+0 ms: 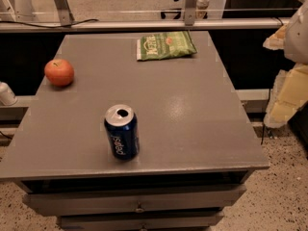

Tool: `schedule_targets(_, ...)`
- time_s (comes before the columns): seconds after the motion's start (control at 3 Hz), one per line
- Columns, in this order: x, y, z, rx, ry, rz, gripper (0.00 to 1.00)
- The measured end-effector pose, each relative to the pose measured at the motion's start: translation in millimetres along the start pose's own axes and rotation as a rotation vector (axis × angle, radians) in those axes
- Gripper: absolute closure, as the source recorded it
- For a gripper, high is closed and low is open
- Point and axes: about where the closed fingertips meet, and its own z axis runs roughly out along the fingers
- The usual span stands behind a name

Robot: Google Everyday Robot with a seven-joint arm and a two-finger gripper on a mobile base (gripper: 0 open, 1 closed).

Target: Knock pepsi can over

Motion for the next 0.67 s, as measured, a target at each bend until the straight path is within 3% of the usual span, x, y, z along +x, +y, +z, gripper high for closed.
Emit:
schedule_targets(0.33,-1,0,-1,0.005,-0.011,0.003,0.0)
schedule_targets(0.67,-17,11,14,-0.02,-0.104,0.017,0.0)
